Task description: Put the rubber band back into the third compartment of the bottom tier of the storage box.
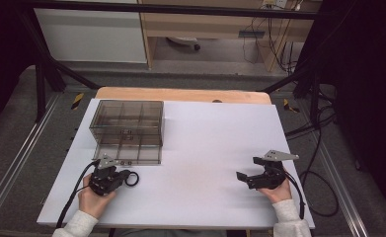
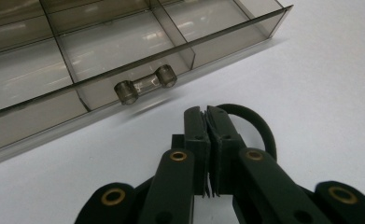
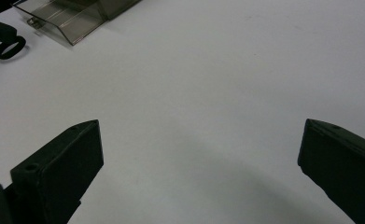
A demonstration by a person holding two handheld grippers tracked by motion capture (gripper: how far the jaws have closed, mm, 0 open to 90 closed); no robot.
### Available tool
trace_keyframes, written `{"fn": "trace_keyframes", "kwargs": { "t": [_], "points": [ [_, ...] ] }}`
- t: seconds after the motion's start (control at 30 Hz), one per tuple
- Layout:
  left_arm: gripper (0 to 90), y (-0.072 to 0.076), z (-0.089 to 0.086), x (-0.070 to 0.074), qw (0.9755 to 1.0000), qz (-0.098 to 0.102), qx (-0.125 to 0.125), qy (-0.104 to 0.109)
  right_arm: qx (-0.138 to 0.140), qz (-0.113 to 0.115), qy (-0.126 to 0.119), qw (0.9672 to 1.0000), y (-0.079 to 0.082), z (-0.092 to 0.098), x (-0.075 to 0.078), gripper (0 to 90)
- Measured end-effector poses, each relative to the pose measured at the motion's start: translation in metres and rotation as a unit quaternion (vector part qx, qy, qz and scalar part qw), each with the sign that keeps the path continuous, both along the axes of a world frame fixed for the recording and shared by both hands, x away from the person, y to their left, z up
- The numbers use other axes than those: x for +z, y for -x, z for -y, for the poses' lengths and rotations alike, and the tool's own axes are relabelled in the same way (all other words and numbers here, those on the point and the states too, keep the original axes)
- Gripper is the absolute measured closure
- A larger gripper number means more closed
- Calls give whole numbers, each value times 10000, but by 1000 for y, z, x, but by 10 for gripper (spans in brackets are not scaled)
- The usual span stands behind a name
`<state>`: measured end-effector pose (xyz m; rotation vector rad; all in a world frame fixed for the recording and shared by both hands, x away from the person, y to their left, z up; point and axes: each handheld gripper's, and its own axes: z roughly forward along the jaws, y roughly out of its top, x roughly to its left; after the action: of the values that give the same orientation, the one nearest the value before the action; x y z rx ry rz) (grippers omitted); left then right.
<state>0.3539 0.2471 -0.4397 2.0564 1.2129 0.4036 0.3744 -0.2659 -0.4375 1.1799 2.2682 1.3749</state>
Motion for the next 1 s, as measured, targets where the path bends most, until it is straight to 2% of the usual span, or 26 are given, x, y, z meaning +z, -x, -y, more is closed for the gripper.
{"fn": "trace_keyframes", "kwargs": {
  "t": [1.0],
  "points": [
    [874, 4, -3, 7, 9999, 50, -62, 139, -1, 12, 3, 10000, 0, 0, 0, 6]
  ]
}}
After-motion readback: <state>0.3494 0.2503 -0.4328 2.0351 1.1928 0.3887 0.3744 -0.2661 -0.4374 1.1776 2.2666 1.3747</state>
